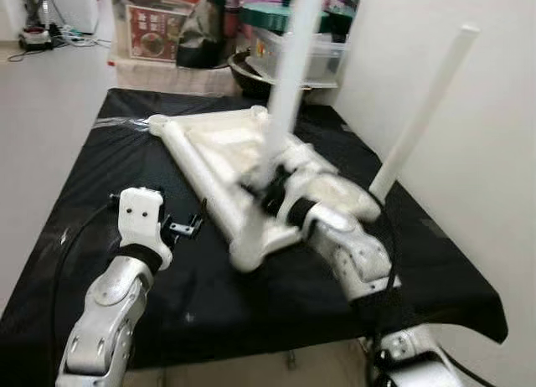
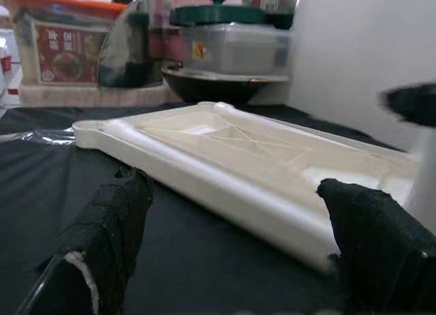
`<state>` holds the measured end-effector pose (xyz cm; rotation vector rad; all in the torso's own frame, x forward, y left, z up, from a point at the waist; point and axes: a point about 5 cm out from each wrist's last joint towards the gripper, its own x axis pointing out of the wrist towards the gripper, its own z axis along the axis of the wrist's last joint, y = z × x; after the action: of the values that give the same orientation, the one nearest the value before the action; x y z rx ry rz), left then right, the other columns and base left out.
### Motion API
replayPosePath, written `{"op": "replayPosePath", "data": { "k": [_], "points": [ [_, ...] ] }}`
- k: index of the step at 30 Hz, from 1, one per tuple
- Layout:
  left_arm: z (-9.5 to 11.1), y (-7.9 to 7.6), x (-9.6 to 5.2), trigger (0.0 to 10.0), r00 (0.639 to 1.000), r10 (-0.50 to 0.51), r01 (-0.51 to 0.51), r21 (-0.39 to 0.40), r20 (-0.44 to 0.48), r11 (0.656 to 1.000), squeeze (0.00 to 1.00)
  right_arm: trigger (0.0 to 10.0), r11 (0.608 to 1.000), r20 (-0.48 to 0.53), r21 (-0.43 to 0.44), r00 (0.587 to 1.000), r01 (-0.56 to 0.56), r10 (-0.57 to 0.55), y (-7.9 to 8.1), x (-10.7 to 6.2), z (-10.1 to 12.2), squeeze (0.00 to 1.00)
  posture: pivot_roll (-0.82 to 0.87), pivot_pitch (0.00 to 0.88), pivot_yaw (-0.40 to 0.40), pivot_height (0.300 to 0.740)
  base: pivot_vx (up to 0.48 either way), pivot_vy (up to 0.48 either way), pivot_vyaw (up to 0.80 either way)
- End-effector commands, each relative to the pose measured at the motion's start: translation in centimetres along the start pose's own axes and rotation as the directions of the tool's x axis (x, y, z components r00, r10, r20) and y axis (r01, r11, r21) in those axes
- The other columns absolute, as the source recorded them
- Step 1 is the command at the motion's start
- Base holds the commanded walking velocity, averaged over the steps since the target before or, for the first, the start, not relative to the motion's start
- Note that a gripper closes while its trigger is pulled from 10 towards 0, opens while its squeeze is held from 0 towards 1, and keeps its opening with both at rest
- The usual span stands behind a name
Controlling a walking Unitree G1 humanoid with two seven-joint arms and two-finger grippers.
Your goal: Building children table
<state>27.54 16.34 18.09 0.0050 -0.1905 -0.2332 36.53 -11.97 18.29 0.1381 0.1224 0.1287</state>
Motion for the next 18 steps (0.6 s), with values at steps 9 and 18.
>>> {"op": "replayPosePath", "data": {
  "k": [9,18],
  "points": [
    [-0.1,-0.4,0.5,10.0,0.999,-0.032,0.032,0.003,-0.003,0.999,0.0,10.0,0.981,-0.044,0.158,0.991,-0.117,0.125,2.5,-2.8,-2.5,1.0,0.12,0.0,-0.161,0.74,0.0,0.0,0.0],
    [-1.1,-0.5,0.5,10.0,0.997,-0.047,0.049,0.017,-0.058,0.999,0.0,10.0,0.85,0.106,0.128,0.859,-0.512,0.501,3.9,-3.4,1.2,0.0,0.12,0.0,-0.169,0.74,0.0,0.0,0.0]
  ]
}}
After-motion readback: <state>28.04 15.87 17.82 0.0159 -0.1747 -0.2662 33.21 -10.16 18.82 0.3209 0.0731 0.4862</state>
